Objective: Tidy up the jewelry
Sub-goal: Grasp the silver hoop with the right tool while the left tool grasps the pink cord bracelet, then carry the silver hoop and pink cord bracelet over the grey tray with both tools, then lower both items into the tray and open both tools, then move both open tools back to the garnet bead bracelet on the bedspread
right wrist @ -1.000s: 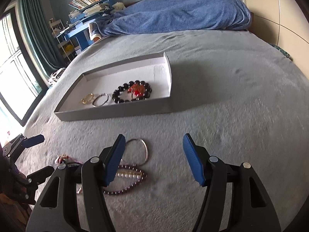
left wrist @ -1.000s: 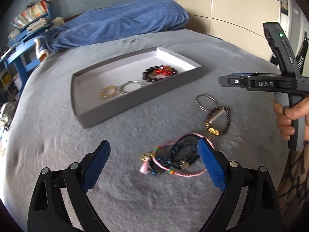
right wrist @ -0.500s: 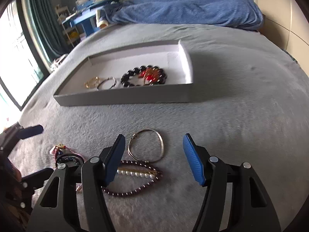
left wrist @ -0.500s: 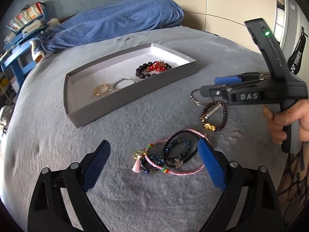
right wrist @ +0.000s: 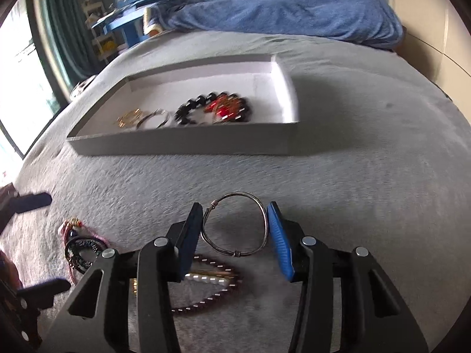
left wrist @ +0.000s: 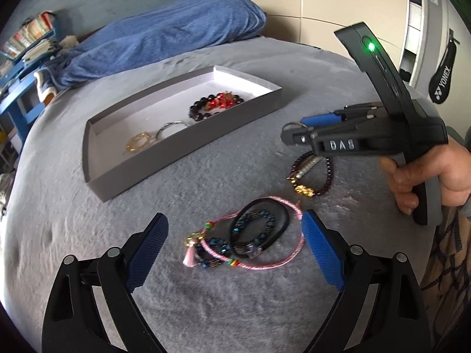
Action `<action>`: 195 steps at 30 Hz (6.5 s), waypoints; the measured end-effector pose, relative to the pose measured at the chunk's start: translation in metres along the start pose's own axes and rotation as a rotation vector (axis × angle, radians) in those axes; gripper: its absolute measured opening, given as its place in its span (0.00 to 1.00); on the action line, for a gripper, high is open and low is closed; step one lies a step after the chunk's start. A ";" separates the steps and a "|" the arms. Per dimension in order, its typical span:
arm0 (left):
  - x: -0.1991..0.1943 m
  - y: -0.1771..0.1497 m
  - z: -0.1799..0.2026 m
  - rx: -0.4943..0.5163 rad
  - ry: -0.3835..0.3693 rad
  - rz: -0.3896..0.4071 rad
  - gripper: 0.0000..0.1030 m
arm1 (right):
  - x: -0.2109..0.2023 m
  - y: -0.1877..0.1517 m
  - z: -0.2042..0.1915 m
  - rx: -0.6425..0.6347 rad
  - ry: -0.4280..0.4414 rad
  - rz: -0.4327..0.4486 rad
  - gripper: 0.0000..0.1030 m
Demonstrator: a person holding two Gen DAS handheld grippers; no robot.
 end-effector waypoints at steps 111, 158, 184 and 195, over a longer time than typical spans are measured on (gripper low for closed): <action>0.083 0.128 -0.178 -0.239 0.135 0.156 0.03 | 0.094 0.134 -0.026 0.017 0.092 0.072 0.44; 0.038 0.099 -0.142 -0.217 0.184 0.123 0.91 | 0.038 0.124 -0.019 -0.067 0.020 0.117 0.95; -0.010 0.030 -0.067 -0.181 0.085 0.054 0.91 | -0.025 0.052 -0.004 -0.039 0.063 0.078 0.94; -0.004 0.016 -0.033 -0.121 -0.016 0.023 0.84 | -0.031 0.021 0.005 -0.027 0.034 0.027 0.94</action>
Point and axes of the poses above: each gripper's, at about its wrist camera, not at the fingertips, and x roughly the way its jaws point, z to its right, y to its top, the point moved 5 cm from there along x, roughly the way its jaws point, and after that the axes turned 14 degrees about z, right-handed, at the moved point
